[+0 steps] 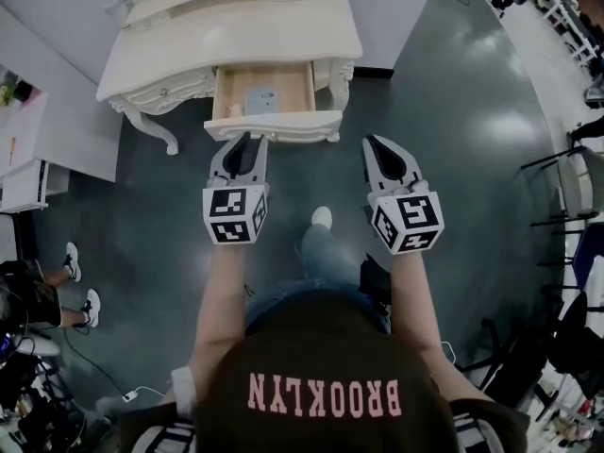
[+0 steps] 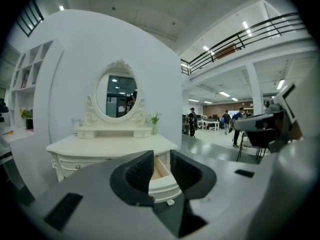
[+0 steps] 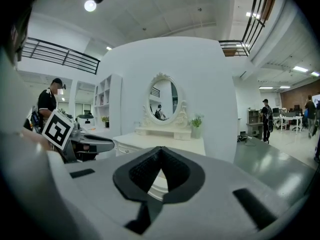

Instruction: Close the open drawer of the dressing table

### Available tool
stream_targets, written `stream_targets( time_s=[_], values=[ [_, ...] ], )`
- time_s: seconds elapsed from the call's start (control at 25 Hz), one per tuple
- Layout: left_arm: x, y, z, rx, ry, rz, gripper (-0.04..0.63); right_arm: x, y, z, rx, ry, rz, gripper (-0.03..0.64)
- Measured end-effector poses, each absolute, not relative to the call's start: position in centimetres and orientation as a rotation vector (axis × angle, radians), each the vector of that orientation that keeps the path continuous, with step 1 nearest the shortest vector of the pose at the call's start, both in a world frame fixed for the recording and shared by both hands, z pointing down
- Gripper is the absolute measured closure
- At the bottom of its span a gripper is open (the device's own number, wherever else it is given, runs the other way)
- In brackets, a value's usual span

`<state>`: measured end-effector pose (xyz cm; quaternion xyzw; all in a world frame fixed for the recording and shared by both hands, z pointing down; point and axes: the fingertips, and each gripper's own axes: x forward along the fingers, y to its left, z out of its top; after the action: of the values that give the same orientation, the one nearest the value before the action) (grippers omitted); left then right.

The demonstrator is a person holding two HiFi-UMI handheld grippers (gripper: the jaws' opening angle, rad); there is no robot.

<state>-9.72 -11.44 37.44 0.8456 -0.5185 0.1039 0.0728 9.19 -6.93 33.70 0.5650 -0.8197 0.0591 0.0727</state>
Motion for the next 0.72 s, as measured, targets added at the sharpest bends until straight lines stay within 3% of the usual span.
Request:
stream_targets(
  time_s=[0.72],
  values=[
    [-8.8, -19.6, 50.7, 2.222, -1.461, 0.574, 0.499, 12.1, -19.6, 42.0, 1.566, -2.415, 0.522, 0.621]
  ],
)
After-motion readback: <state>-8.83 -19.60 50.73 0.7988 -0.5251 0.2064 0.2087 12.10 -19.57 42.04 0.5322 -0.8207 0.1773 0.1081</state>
